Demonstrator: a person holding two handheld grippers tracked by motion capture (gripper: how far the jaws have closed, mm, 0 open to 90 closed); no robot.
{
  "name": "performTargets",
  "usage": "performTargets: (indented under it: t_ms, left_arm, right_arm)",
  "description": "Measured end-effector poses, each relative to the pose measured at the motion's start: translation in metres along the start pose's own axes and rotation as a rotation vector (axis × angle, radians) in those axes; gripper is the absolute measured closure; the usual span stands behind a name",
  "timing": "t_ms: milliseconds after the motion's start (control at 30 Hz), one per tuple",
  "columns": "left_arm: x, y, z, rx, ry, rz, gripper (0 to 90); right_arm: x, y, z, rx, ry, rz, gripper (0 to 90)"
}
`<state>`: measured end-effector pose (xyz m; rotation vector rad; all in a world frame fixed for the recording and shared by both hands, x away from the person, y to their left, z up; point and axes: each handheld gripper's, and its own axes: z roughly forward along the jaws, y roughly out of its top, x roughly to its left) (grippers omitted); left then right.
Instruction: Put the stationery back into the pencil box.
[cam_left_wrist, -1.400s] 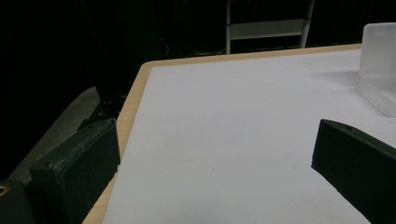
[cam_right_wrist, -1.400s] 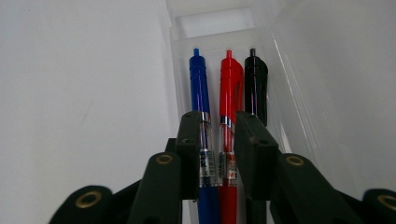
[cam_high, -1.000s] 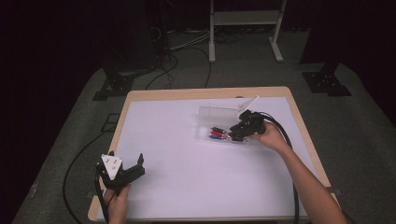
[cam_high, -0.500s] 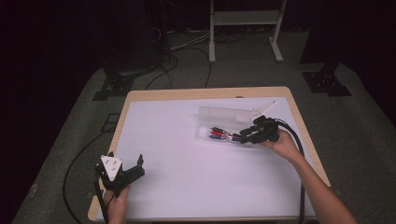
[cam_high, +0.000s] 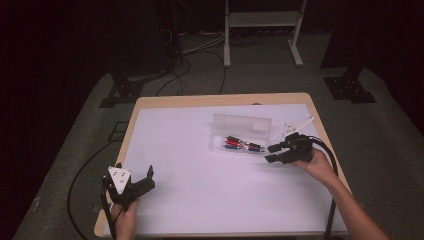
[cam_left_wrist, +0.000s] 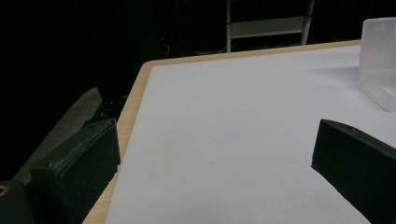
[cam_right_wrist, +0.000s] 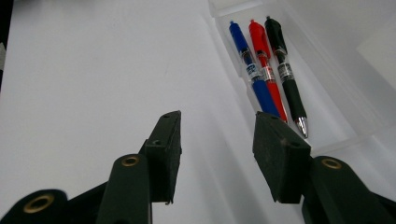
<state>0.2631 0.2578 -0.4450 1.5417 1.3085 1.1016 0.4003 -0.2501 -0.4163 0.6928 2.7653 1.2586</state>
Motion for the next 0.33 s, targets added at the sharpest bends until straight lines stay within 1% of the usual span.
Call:
performTargets:
  t_ms: [133,267,333]
  left_arm:
    - [0.000,0.000,0.000,0.002,0.000,0.001,0.4]
    - [-0.001,0.000,0.000,0.004,0.000,-0.002,0.4]
    - [-0.002,0.000,0.000,0.000,-0.001,0.001,0.4]
  right_arm:
    - [0.004,-0.006,-0.004,-0.012,0.011,0.018,48.3]
    - [0.011,-0.012,-0.007,-0.020,0.014,0.017,46.6]
    - [0.014,-0.015,-0.008,-0.013,0.013,0.013,45.4]
